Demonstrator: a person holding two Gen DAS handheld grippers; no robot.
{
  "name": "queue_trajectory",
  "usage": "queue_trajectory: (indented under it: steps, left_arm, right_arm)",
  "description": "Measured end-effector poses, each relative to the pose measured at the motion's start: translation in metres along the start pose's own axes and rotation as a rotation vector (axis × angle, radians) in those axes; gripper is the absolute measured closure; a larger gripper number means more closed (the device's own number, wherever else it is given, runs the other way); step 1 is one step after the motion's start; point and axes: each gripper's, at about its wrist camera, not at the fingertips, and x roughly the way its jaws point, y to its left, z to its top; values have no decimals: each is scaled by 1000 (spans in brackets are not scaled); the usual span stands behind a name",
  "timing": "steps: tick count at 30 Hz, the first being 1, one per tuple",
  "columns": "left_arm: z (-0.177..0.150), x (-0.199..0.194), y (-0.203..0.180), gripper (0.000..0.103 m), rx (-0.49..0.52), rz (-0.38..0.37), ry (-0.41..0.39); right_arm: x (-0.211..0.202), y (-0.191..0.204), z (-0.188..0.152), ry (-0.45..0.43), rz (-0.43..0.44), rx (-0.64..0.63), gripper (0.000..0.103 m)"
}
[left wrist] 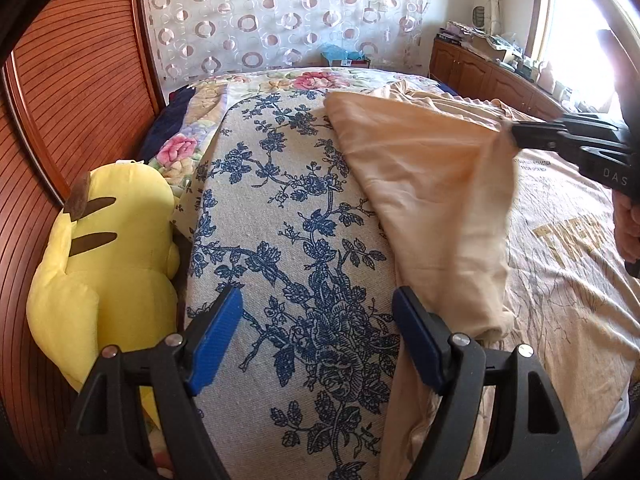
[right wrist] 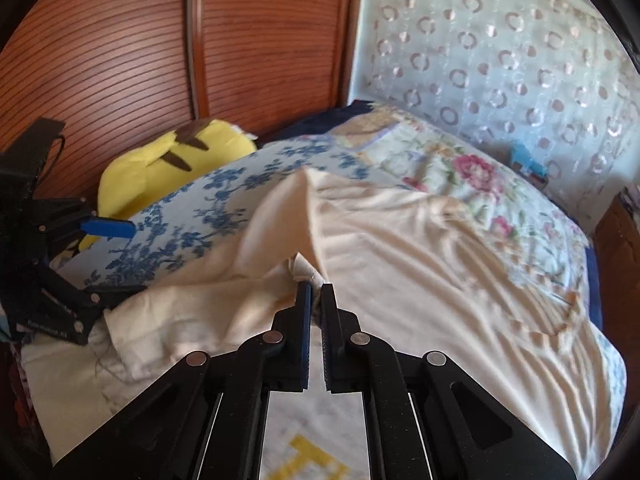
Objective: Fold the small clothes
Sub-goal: 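Regrasp and flatten the folded panel with the left gripper, then open it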
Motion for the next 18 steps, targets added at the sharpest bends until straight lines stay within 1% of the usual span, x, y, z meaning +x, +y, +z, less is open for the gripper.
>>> queue_trajectory:
  steps: [1, 3, 5, 6, 7, 8, 12, 13, 15, 18]
  left_arm:
    - [0, 0, 0, 25, 2, 0, 0]
    - [-1, -3, -1, 25, 2, 7, -3]
    - [-1, -9, -4, 25, -3, 14, -14]
    - [-3, -15, -8, 25, -2, 7, -27]
    - [-3, -20, -11, 25, -1, 2, -38]
    - [-4, -25, -14, 25, 0, -2, -48]
    - [-5, -47, -34, 25, 15, -3, -102]
    - [-5, -52, -39, 25, 15, -19, -115]
    - [-7, -62, -51, 25, 23, -60, -142]
    - [-8, -75, -70, 25, 45, -82, -179]
  right_arm:
    - [-4, -5, -3, -3, -15, 3, 101]
    - [-9, -17, -10, -3, -80, 9, 101]
    - [-5, -22, -14, 15, -136, 17, 83]
    - [-2, -25, -16, 26, -141, 31, 71]
    - [-2, -28, -18, 30, -130, 47, 68]
    - [-2, -30, -21, 35, -109, 66, 68]
    - [-12, -31, -36, 33, -89, 106, 65]
    - [-17, -30, -41, 32, -77, 115, 62]
    - [-28, -27, -55, 34, -81, 122, 58]
    - [-48, -27, -79, 43, -89, 129, 55]
